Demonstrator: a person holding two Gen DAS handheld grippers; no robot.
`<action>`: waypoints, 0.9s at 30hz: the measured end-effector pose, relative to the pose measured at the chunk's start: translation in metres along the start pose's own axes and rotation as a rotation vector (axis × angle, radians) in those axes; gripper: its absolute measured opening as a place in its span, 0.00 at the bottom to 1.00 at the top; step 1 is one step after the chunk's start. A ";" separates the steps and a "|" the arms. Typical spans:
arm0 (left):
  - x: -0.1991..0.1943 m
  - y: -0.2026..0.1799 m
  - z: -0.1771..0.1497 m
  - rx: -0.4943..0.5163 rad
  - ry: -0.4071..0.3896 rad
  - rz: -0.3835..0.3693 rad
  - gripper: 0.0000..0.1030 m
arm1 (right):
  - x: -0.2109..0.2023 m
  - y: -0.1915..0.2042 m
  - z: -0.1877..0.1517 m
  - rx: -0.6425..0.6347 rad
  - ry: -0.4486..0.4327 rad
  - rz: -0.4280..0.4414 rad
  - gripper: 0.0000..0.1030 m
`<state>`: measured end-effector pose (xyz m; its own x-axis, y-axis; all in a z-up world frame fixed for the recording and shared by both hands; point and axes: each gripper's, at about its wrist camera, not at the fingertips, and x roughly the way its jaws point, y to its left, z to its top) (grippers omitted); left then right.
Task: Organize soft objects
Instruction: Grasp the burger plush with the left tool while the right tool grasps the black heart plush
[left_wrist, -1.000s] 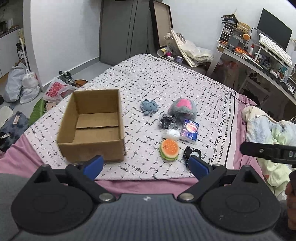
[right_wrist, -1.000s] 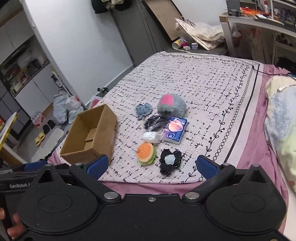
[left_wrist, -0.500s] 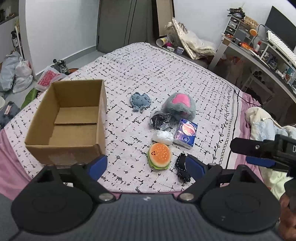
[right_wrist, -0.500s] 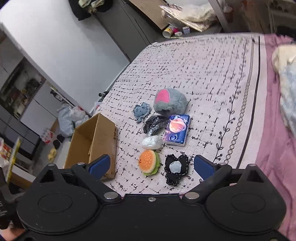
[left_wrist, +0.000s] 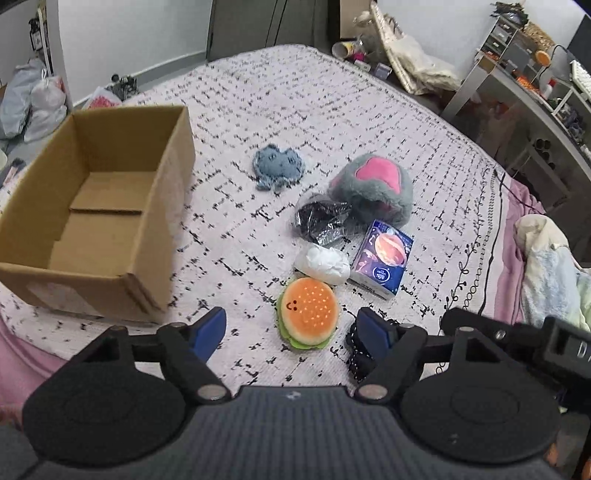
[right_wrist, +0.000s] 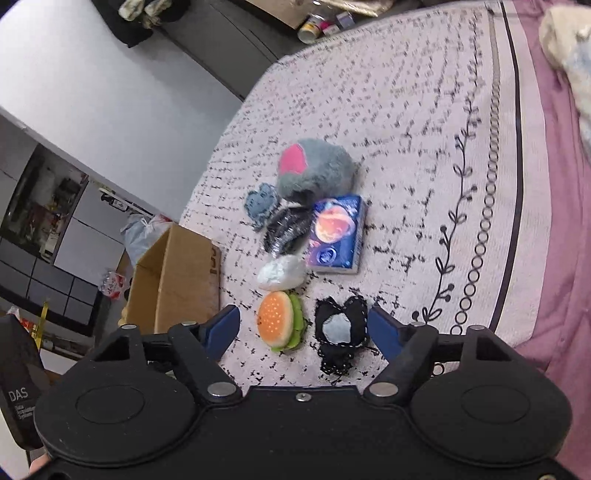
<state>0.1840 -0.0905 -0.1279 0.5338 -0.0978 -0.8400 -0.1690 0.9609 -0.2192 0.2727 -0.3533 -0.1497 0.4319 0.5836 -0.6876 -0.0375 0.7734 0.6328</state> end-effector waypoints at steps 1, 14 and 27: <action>0.005 -0.001 0.000 -0.004 0.006 0.001 0.73 | 0.004 -0.004 0.000 0.017 0.005 0.000 0.70; 0.061 -0.003 0.003 -0.064 0.087 0.025 0.70 | 0.045 -0.029 0.005 0.075 0.073 -0.027 0.60; 0.086 -0.006 0.006 -0.088 0.098 0.015 0.41 | 0.066 -0.029 0.003 0.016 0.098 -0.073 0.60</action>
<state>0.2358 -0.1034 -0.1958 0.4481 -0.1123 -0.8869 -0.2504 0.9366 -0.2451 0.3048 -0.3376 -0.2125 0.3427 0.5475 -0.7634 0.0058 0.8114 0.5845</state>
